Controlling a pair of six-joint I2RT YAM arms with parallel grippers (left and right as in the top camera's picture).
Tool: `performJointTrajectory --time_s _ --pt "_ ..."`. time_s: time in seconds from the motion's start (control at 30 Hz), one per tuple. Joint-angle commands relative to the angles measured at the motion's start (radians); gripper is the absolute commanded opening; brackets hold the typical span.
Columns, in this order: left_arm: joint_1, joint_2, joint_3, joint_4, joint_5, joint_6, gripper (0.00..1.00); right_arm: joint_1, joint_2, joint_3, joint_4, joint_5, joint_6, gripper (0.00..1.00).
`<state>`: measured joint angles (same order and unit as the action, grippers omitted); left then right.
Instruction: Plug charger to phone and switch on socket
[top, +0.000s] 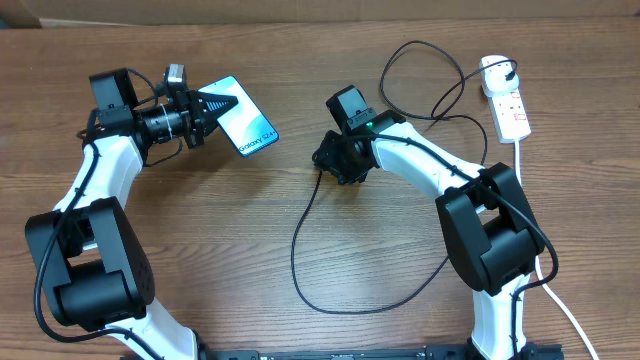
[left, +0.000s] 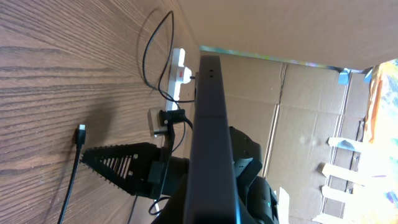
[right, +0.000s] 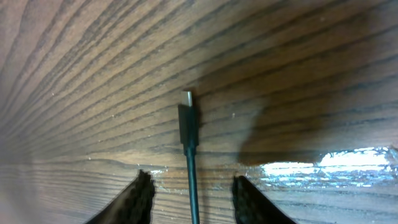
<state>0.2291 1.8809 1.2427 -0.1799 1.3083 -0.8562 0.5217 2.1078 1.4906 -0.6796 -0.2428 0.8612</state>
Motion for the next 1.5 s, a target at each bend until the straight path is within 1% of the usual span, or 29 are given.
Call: performJointTrajectory --time_s 0.0,0.5,0.63,0.93,1.37,1.47 --pt "0.000 -0.003 0.029 0.003 0.035 0.026 0.04 0.001 -0.003 0.002 0.006 0.037 0.007 0.35" --pt "0.000 -0.003 0.029 0.000 0.035 0.026 0.04 0.001 0.045 0.002 0.035 -0.009 0.029 0.32" --pt "0.000 -0.003 0.029 0.000 0.035 0.026 0.04 0.001 0.070 0.002 0.035 -0.008 0.029 0.29" --pt "0.000 -0.003 0.029 0.000 0.035 0.026 0.04 0.001 0.071 0.002 0.054 -0.012 0.029 0.20" --pt "0.000 -0.003 0.029 0.000 0.046 0.026 0.04 0.001 0.083 0.002 0.077 -0.001 0.021 0.17" --pt "0.000 -0.003 0.029 0.000 0.046 0.026 0.04 0.001 0.082 0.002 0.077 -0.001 0.021 0.13"
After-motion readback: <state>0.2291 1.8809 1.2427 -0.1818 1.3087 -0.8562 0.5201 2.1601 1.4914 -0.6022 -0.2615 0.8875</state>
